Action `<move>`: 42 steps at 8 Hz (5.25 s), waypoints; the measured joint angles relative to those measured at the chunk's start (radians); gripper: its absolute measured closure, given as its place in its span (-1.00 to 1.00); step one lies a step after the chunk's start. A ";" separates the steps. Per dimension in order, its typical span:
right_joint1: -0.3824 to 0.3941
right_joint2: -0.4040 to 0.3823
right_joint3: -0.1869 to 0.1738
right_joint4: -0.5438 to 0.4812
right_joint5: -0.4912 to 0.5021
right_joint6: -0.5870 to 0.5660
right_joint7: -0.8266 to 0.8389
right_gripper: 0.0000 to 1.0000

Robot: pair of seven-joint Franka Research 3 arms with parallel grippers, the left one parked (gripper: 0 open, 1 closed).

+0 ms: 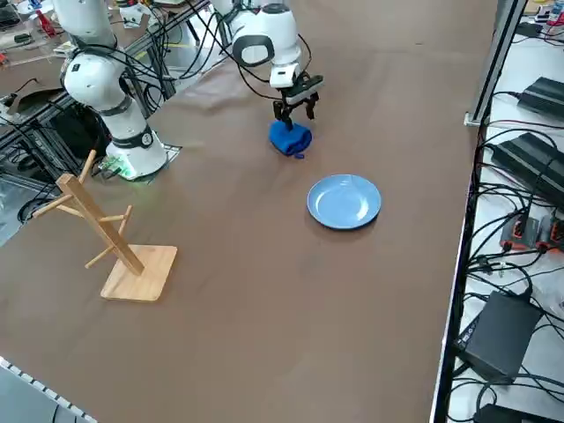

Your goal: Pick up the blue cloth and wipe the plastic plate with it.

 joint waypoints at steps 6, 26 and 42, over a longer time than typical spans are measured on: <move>-0.004 0.092 -0.011 -0.001 0.000 0.063 0.018 -0.92; -0.230 -0.034 -0.028 0.553 -0.014 -0.735 -0.631 0.82; -0.475 0.284 -0.017 0.800 -0.144 -0.579 -0.999 0.82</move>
